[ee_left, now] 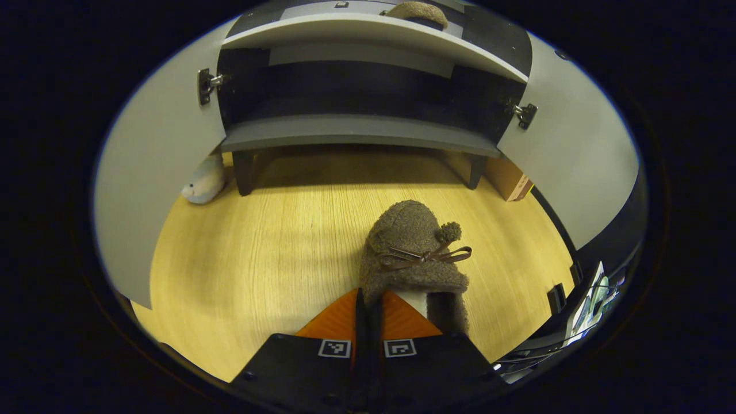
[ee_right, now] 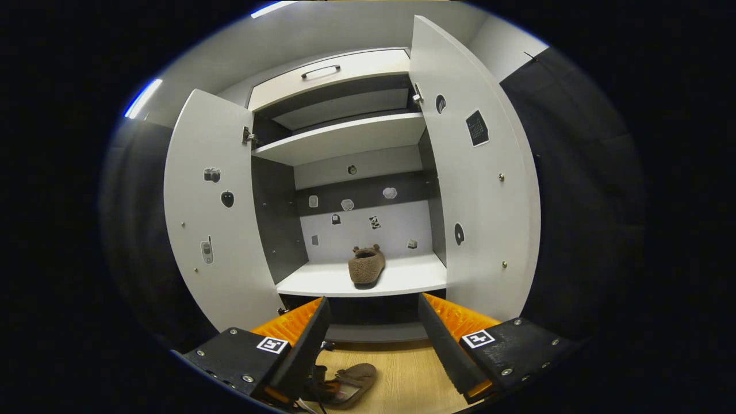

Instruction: Grab one shoe with the right hand and put it into the shoe cabinet, grab the other shoe with the left hand and put it into the shoe cabinet; then close the right door with the right hand and the left door with the left hand.

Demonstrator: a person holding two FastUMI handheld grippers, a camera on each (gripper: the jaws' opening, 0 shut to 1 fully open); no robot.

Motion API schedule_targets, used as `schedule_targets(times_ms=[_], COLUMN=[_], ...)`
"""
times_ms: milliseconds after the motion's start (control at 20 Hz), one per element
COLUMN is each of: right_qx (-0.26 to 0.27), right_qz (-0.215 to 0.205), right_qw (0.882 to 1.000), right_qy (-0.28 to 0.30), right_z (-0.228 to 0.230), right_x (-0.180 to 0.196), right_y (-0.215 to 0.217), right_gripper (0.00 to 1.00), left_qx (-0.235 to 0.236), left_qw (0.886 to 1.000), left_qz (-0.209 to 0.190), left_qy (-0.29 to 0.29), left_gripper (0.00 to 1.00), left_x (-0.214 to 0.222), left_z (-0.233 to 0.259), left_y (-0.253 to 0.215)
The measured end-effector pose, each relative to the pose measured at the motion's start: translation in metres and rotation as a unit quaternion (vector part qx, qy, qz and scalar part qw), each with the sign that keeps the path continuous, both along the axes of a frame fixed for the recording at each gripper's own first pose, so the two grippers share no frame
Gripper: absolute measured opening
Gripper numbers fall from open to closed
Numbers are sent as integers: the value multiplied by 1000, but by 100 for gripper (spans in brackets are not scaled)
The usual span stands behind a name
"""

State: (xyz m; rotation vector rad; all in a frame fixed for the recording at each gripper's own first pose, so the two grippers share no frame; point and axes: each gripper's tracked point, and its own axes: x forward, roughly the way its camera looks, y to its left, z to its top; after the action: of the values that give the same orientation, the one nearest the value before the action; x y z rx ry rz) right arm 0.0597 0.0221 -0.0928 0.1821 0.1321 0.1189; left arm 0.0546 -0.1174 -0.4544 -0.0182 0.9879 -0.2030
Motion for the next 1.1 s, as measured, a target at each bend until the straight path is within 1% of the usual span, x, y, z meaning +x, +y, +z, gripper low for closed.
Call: schedule_targets(times_ms=[100, 250, 350, 500, 600, 700, 850, 1000, 1100], right_qx=[-4, -10, -11, -8, -4, -5, -9, -14, -20], right_qz=[2, 6, 8, 7, 3, -2, -9, -14, -15], right_qw=[1000, 1000, 1000, 1000, 1000, 1000, 1000, 1000, 1000], right_qy=[-2, -7, -8, -10, -10, -12, -6, -2, 2], right_z=[-2, -4, -6, -8, -9, -9, -14, -18, -22], right_x=[2, 3, 5, 7, 8, 8, 6, 5, 4], right_y=[1, 3, 4, 3, 1, -3, -9, -13, -15], right_gripper=[94, 94, 94, 94, 94, 94, 94, 94, 94], left_qx=[-16, -27, -31, -35, -32, -42, -55, -45, -33], left_qw=[1000, 999, 997, 994, 992, 990, 985, 981, 980], left_qz=[20, 37, 41, 35, 36, 46, 57, 57, 61], left_qy=[2, -31, -54, -95, -115, -126, -152, -180, -188], left_gripper=[7, 7, 7, 7, 7, 7, 7, 7, 6], left_x=[3, 21, 30, 55, 78, 104, 155, 217, 252], left_z=[35, 92, 131, 187, 216, 239, 285, 313, 321], left_y=[6, 13, 15, 16, 16, 10, -2, -12, -9])
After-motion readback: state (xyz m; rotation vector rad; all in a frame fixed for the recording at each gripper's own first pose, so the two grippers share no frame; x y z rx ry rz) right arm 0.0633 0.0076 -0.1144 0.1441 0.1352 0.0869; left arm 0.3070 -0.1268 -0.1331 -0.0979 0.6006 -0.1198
